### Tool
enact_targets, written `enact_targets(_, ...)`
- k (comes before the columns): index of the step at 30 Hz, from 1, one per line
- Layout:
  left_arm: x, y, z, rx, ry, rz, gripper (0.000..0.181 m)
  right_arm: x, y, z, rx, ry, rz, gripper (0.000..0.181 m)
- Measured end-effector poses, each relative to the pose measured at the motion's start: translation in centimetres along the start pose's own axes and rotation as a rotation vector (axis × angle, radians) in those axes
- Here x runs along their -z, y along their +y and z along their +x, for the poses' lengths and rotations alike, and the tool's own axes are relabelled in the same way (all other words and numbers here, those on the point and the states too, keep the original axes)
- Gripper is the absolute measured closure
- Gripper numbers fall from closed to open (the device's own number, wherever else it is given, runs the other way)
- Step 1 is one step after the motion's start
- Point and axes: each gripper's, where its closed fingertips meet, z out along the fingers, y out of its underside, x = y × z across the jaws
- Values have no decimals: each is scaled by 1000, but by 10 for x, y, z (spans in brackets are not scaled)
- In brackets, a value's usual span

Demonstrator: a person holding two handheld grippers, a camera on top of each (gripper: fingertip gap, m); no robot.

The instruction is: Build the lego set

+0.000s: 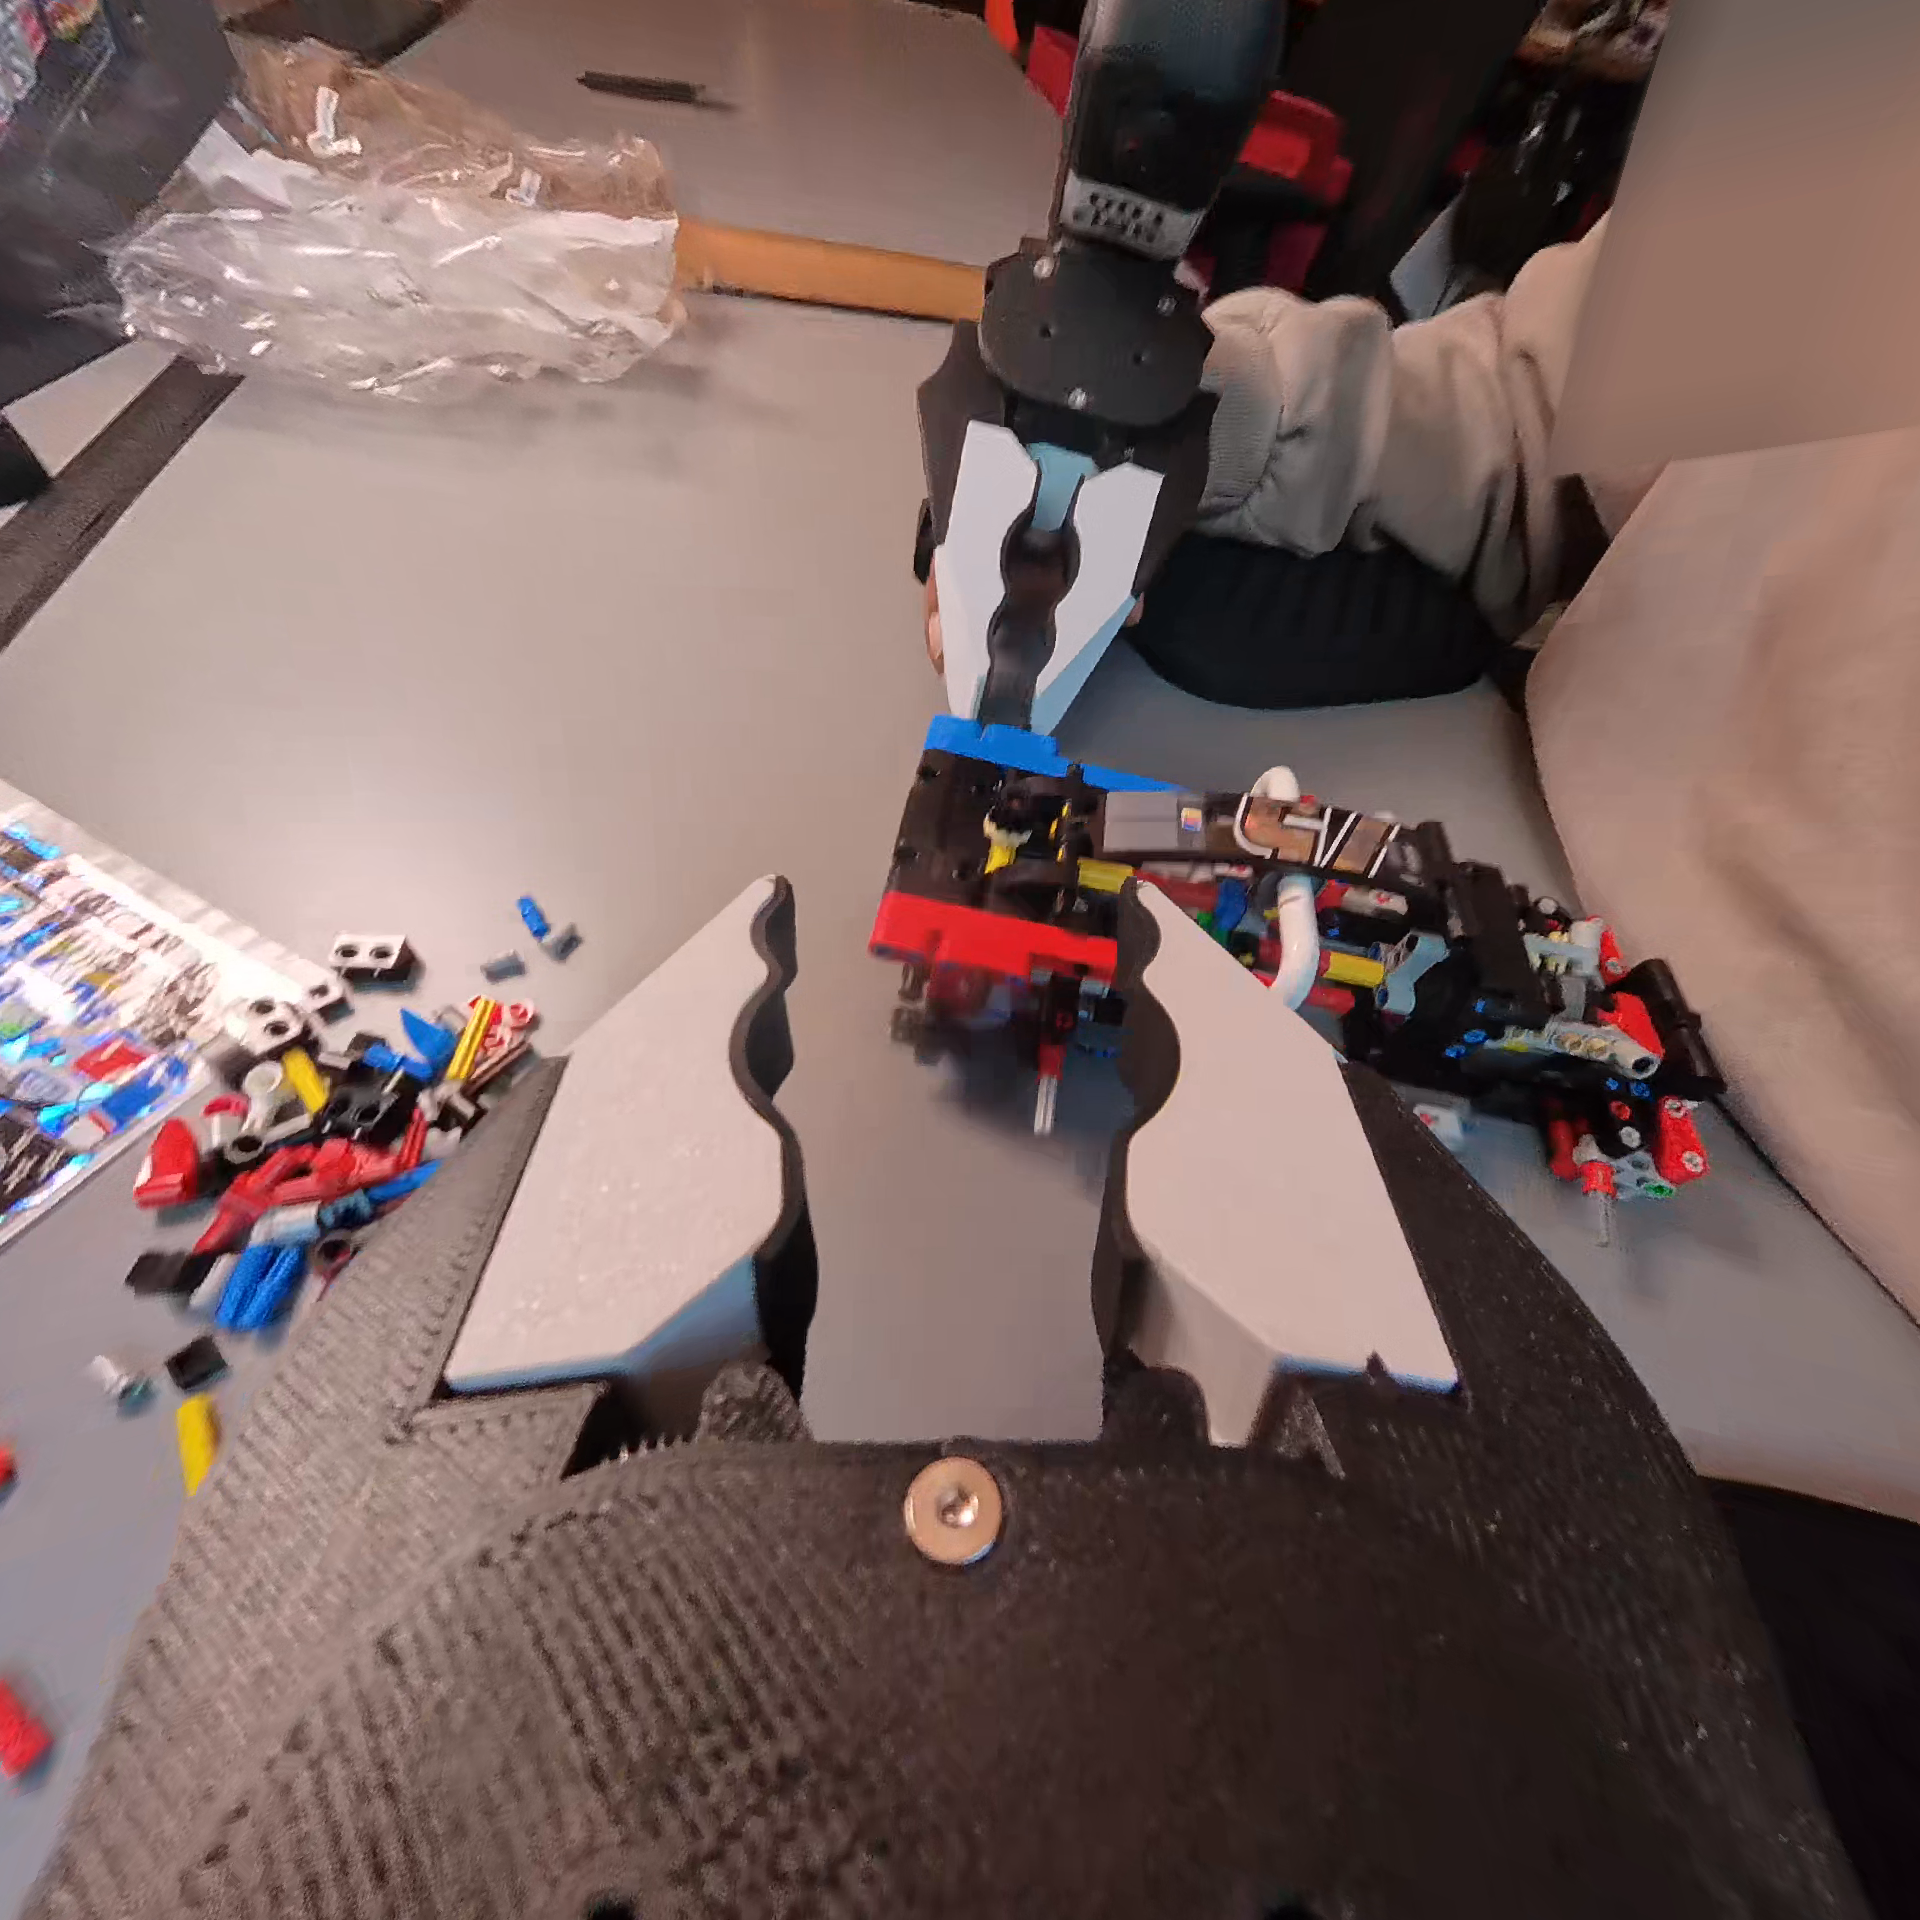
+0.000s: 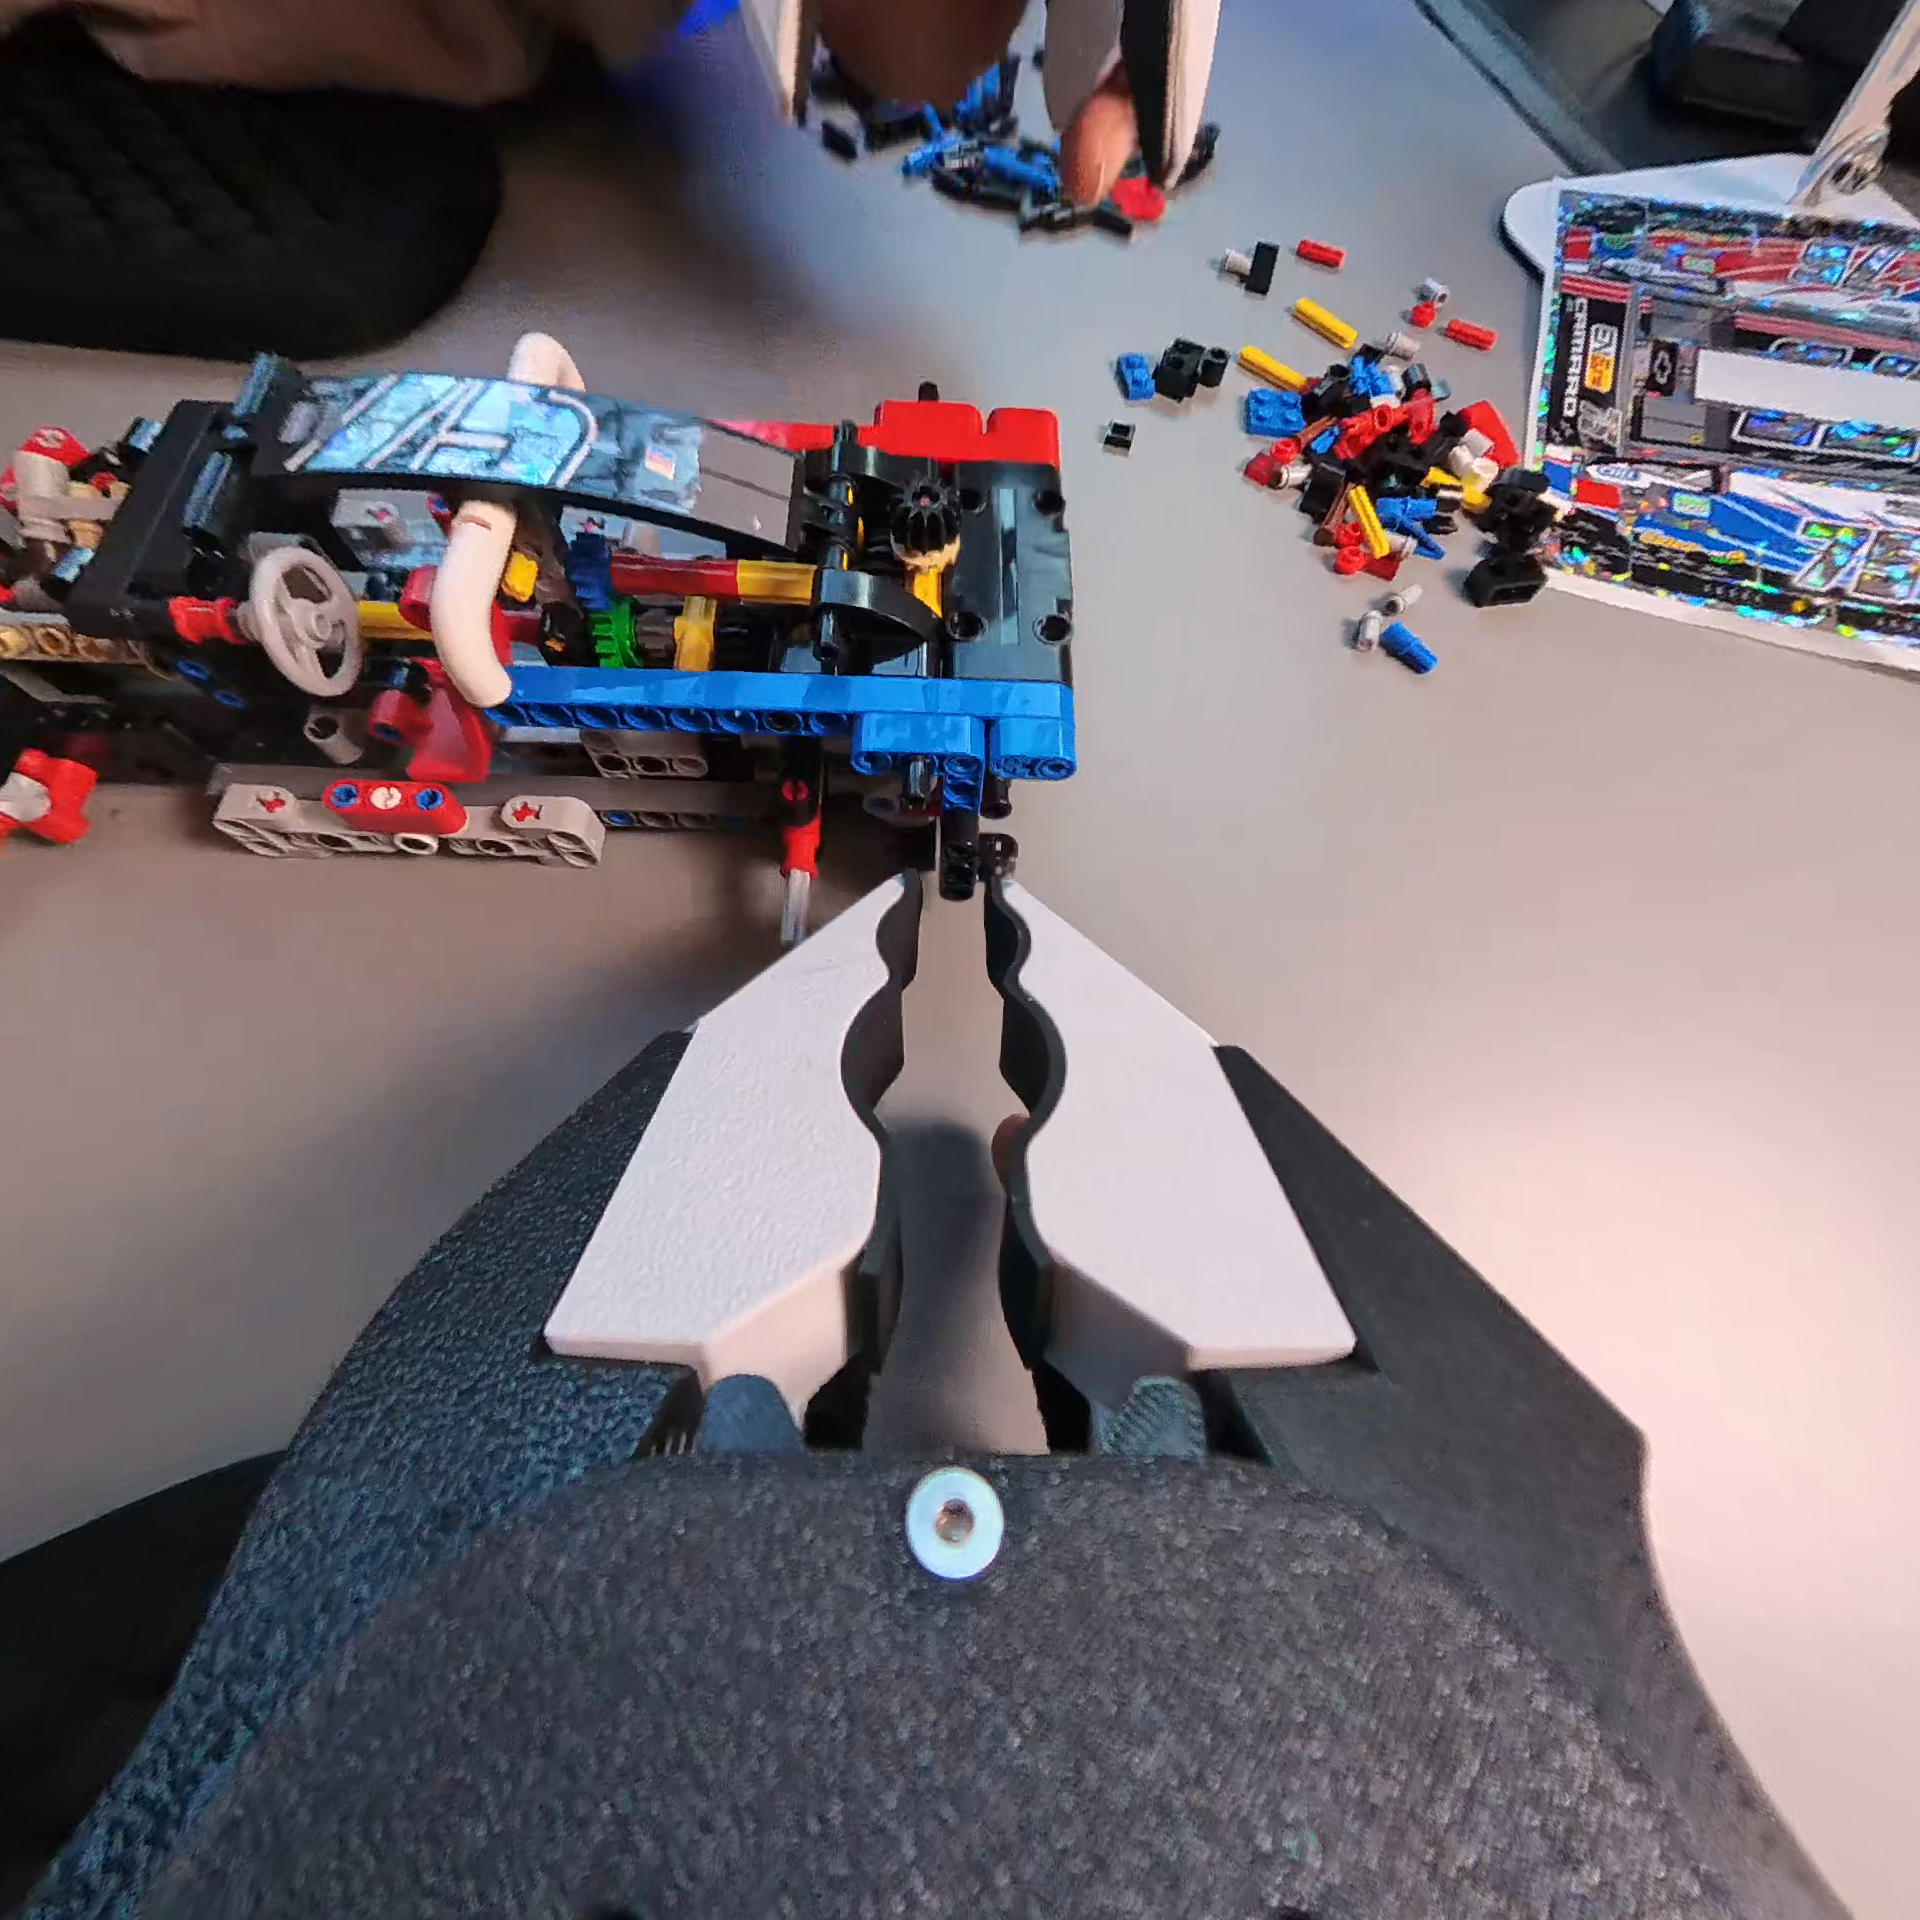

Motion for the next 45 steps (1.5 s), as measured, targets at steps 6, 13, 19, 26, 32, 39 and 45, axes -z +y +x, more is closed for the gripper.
enact_targets(6,-13,65,-5,16,-22,-222,117,-7,5,4,15,17,-22,171)
enact_targets(13,-44,66,8,-68,3,-290,128,-13,2,0,33,46,-25,181)
enact_targets(19,-47,65,12,-103,-10,-268,132,-14,2,4,32,55,-27,181)
enact_targets(26,-47,65,10,-126,2,-274,133,-17,1,7,58,12,-26,181)
enact_targets(32,-47,65,10,-133,19,-279,133,-17,0,7,80,19,-24,181)
enact_targets(39,-47,64,7,-124,21,-269,132,-10,7,10,93,72,-48,174)
enact_targets(45,-48,63,8,-136,26,-269,132,-17,1,12,80,64,-35,171)
